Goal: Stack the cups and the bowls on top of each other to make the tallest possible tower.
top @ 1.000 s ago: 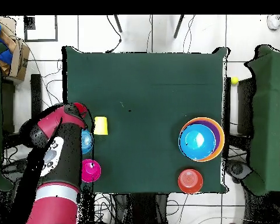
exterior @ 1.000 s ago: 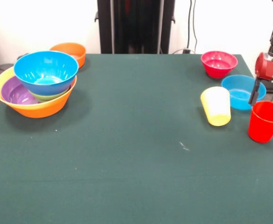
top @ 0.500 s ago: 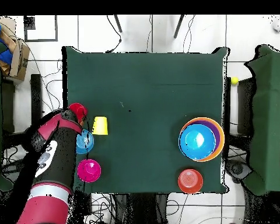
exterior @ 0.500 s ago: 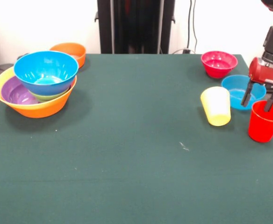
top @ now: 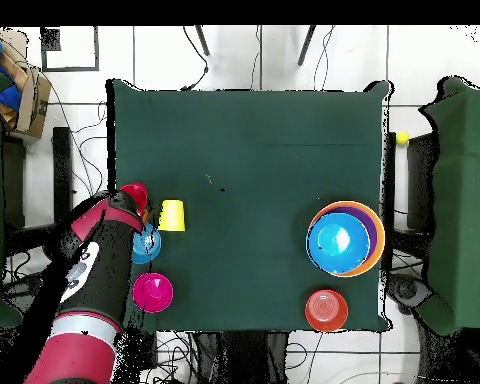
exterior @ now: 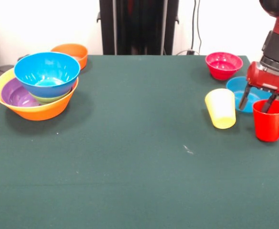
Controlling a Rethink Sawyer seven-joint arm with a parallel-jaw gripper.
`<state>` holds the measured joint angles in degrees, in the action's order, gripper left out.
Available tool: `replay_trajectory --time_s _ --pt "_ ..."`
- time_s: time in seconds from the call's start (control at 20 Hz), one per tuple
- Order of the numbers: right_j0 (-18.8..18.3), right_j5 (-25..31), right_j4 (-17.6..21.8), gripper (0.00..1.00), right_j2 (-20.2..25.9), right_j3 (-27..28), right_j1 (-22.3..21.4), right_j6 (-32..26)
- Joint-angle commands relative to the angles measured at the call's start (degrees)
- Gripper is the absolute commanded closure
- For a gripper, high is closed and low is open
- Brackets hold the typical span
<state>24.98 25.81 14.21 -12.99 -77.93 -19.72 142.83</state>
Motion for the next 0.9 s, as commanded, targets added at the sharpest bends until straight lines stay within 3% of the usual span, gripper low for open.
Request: replay_trajectory --time_s 0.05,0.75,0.8,0.9 --pt "-0.1 -3.5 0.9 0.00 2.4 -1.5 2.1 4.3" --pt "0.4 0.2 -0.3 0.00 2.2 0.9 2.1 3.0" --pt "0.5 -0.7 -0.6 1.00 1.9 0.6 2.1 4.1" --pt "0.3 0.0 -0.8 1.00 2.2 0.9 2.1 3.7"
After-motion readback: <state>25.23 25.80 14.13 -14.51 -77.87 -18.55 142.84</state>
